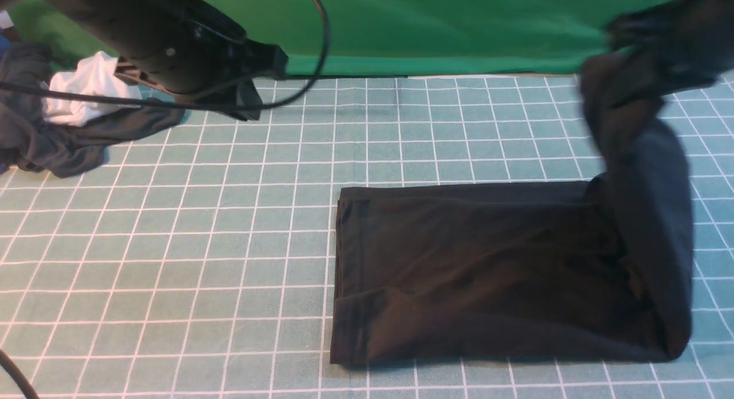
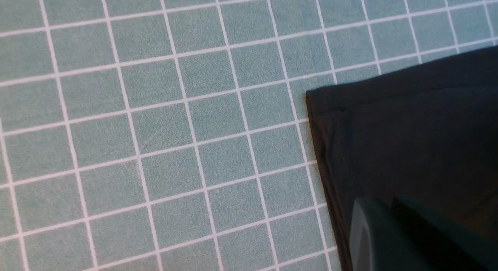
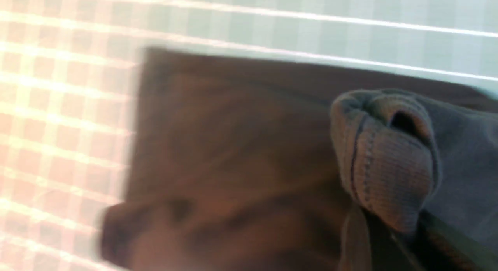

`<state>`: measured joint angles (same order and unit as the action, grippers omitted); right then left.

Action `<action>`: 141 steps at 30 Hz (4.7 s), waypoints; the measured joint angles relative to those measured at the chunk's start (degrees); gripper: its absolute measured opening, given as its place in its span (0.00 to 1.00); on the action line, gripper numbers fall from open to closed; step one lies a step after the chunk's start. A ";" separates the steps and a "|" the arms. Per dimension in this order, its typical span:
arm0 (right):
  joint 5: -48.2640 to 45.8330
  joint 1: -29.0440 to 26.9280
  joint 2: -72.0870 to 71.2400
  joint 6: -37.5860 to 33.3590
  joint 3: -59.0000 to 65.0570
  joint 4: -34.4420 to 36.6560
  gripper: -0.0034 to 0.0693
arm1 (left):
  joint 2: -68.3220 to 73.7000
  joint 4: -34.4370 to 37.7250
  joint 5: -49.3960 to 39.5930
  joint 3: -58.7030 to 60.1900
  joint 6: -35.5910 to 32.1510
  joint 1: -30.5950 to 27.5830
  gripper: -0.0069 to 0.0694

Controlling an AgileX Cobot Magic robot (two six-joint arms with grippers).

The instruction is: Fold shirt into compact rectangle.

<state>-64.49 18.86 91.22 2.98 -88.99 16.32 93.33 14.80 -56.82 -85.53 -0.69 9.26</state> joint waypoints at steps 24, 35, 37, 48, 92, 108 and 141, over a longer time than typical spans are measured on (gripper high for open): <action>15.75 24.25 22.20 5.01 -0.06 2.55 0.71 | 2.27 19.82 -5.69 0.00 -10.05 -12.09 0.11; -3.97 16.46 3.37 -7.49 -7.47 -0.94 0.18 | 3.66 19.17 -5.69 0.00 -10.11 -12.09 0.11; -4.29 14.93 -1.53 -7.76 -7.47 -2.90 0.11 | 3.73 19.17 -5.69 0.00 -10.11 -12.09 0.11; -4.53 11.41 -32.08 -7.43 -3.84 -14.66 0.08 | 3.84 19.23 -5.86 0.00 -8.79 -12.09 0.11; 56.51 10.26 -74.81 -8.01 68.44 -15.57 0.20 | 3.84 12.33 -5.78 0.00 -5.54 -12.09 0.11; 54.54 -13.25 -87.90 -8.01 89.32 -18.51 0.26 | 3.84 10.50 -4.83 0.00 -7.41 -12.09 0.11; 52.19 -13.64 -91.14 -8.01 89.57 -18.68 0.37 | -60.77 20.46 10.25 38.06 -14.47 -12.09 0.11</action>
<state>-12.30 5.21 0.07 -5.03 0.59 -2.35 32.56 35.26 -46.57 -47.46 -15.16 -2.83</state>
